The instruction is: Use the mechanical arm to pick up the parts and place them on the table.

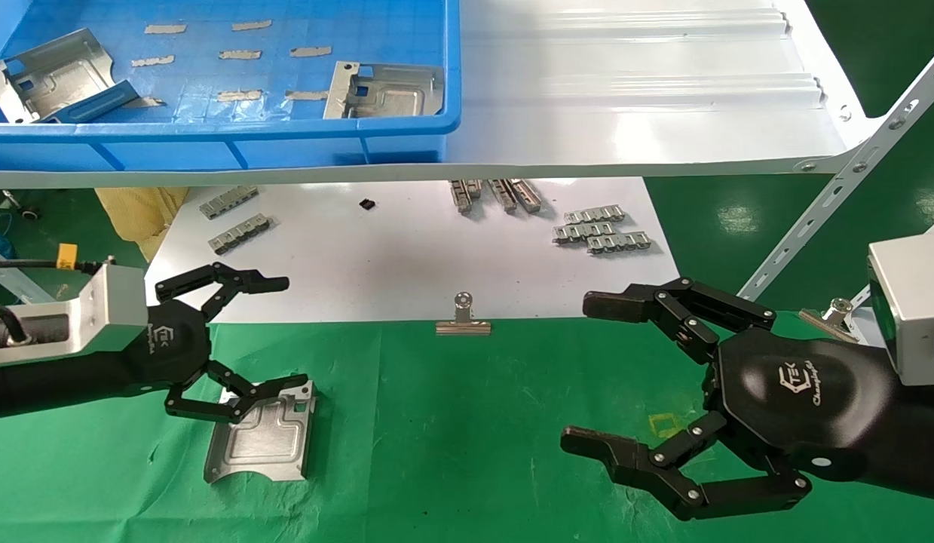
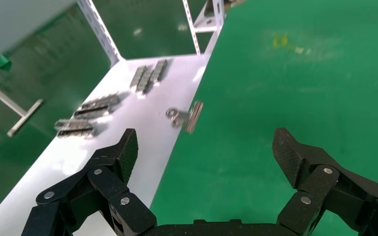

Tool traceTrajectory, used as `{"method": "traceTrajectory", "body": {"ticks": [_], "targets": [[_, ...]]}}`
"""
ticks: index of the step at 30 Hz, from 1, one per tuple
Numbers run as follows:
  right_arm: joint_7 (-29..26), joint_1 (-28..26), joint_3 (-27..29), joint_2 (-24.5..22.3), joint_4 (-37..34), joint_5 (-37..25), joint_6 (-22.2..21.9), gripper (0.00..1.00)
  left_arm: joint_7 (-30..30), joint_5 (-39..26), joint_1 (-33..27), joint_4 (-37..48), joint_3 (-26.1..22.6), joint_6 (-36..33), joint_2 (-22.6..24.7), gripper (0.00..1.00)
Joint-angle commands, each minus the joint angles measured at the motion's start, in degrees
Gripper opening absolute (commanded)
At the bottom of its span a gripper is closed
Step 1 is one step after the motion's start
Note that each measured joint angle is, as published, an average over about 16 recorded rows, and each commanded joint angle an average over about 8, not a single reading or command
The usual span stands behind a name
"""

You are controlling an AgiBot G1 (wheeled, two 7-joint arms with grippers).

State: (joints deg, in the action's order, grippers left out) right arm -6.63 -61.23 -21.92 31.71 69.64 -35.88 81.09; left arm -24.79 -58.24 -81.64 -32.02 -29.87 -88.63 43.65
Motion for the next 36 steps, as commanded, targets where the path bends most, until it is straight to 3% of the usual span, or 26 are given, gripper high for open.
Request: {"method": "traceTrajectory", "body": {"ticks": [1, 36], "targets": [[0.00, 0.00, 0.00, 0.00, 0.00, 0.00, 0.00, 1.00, 2.03, 0.94, 1.15, -2.38, 0.79, 0.17, -0.49, 1.00], [0.00, 0.01, 0.00, 0.00, -0.01, 0.00, -0.01, 1.00, 35.82, 16.67, 20.40, -42.28, 14.05, 2.94, -8.75, 1.00]]}}
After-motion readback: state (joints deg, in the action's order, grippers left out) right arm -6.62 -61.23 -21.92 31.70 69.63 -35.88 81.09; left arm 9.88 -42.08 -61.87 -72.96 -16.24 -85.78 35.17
